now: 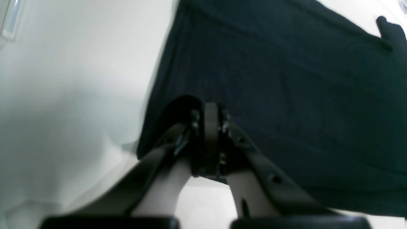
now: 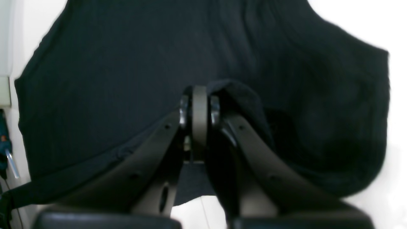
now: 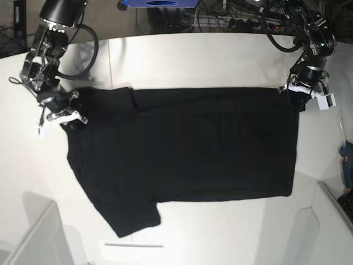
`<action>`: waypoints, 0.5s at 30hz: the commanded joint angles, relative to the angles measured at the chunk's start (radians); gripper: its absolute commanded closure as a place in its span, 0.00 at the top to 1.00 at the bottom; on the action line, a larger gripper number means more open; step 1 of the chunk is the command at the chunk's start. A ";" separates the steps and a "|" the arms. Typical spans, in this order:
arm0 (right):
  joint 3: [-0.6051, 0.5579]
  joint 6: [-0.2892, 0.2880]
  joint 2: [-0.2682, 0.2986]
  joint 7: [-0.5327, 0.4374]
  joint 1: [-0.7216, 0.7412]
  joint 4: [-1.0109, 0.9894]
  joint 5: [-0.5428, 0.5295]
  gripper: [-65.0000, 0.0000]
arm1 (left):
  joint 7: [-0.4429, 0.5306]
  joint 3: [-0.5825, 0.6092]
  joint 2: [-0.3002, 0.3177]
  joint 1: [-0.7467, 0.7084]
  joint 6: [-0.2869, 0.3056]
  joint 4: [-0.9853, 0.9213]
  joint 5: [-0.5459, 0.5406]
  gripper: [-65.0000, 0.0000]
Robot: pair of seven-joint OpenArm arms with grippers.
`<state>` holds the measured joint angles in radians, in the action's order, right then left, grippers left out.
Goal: Fold the T-shirt properly
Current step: 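Release and shift both grippers along the shoulder edge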
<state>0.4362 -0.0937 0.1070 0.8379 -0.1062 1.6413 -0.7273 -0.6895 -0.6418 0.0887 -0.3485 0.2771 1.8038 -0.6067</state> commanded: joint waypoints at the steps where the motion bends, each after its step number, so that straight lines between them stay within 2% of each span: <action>1: 0.002 -0.007 0.012 -0.018 0.020 0.006 -0.012 0.00 | 0.018 -0.005 0.009 0.009 0.003 0.015 -0.009 0.00; 6: 0.002 -0.007 0.013 -0.018 0.052 -0.026 -0.012 0.00 | 0.017 -0.005 0.012 0.033 -0.008 0.015 -0.009 0.00; 10: 0.000 -0.007 0.013 -0.018 0.070 -0.031 -0.010 0.00 | 0.017 0.001 0.013 0.042 -0.089 -0.003 -0.009 0.00; 13: -0.006 -0.007 0.013 -0.013 0.087 -0.037 -0.010 0.00 | 0.017 0.001 0.013 0.058 -0.091 -0.012 -0.009 0.00; 15: -0.050 -0.007 0.018 -0.009 0.101 -0.045 -0.010 0.00 | 0.017 -0.002 0.013 0.061 -0.091 -0.014 -0.009 0.00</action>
<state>0.3870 -0.0937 0.1192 0.8417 -0.0280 1.5810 -0.7227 -0.6998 -0.6380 0.0895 -0.2901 0.1833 1.7733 -0.6071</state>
